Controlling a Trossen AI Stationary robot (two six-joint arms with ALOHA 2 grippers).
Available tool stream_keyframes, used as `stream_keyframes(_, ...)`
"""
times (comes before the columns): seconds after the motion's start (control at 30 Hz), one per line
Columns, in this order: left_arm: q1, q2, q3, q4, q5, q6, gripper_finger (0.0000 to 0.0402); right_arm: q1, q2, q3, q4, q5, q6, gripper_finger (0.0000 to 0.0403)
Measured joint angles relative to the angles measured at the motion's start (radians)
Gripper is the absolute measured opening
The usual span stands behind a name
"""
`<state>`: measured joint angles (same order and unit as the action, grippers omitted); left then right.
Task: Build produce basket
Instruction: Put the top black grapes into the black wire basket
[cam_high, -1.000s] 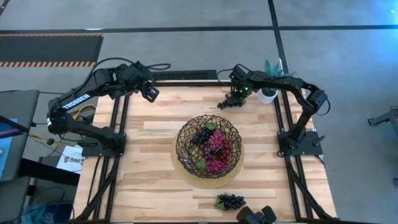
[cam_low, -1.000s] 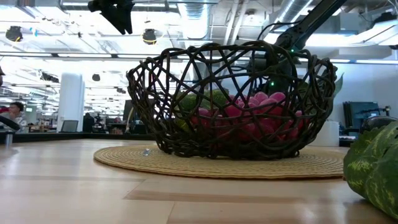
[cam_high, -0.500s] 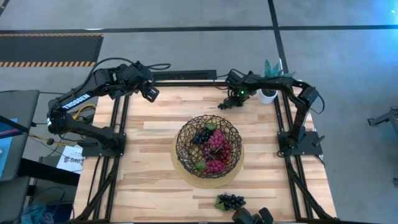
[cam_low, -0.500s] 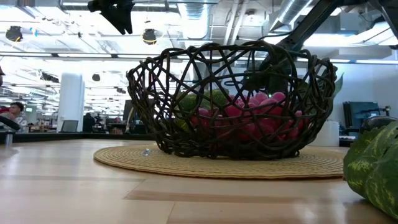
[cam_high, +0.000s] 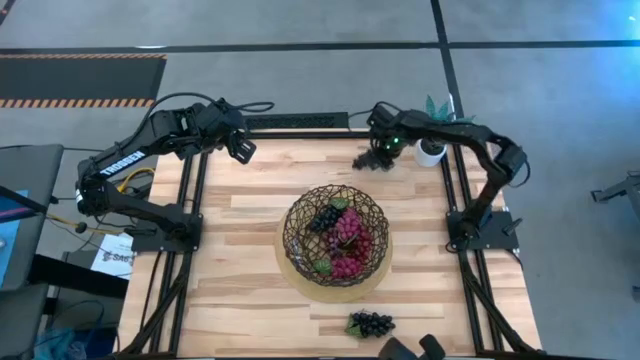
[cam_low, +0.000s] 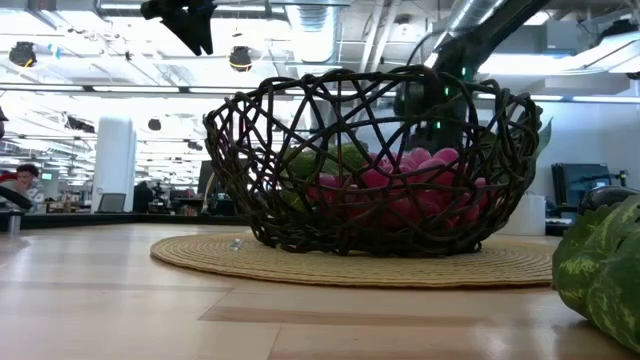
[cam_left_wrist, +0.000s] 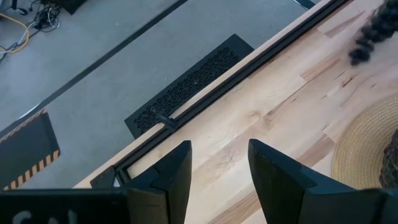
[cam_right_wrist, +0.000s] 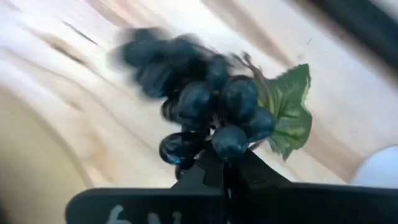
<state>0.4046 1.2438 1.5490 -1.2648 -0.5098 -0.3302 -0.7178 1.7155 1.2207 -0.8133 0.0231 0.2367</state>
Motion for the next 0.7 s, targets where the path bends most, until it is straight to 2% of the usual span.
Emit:
stream_keyframes(0.2,0.000,0.000,0.000,0.000,0.000,-0.006,0.0146,0.031,-0.148,0.151,-0.108,0.003,-0.018,0.0006)
stream_keyframes(0.37,0.000,0.000,0.000,0.000,0.003,-0.022,0.0146,0.102,-0.287,0.285,-0.146,-0.010,-0.002,0.0003)
stream_keyframes(0.53,0.000,0.000,0.000,0.000,0.006,-0.032,0.0146,0.231,-0.410,0.344,-0.172,-0.072,0.033,0.0002)
stream_keyframes(0.7,0.000,0.000,0.000,0.000,0.007,-0.033,0.0146,0.404,-0.509,0.345,-0.197,-0.078,0.112,0.0001)
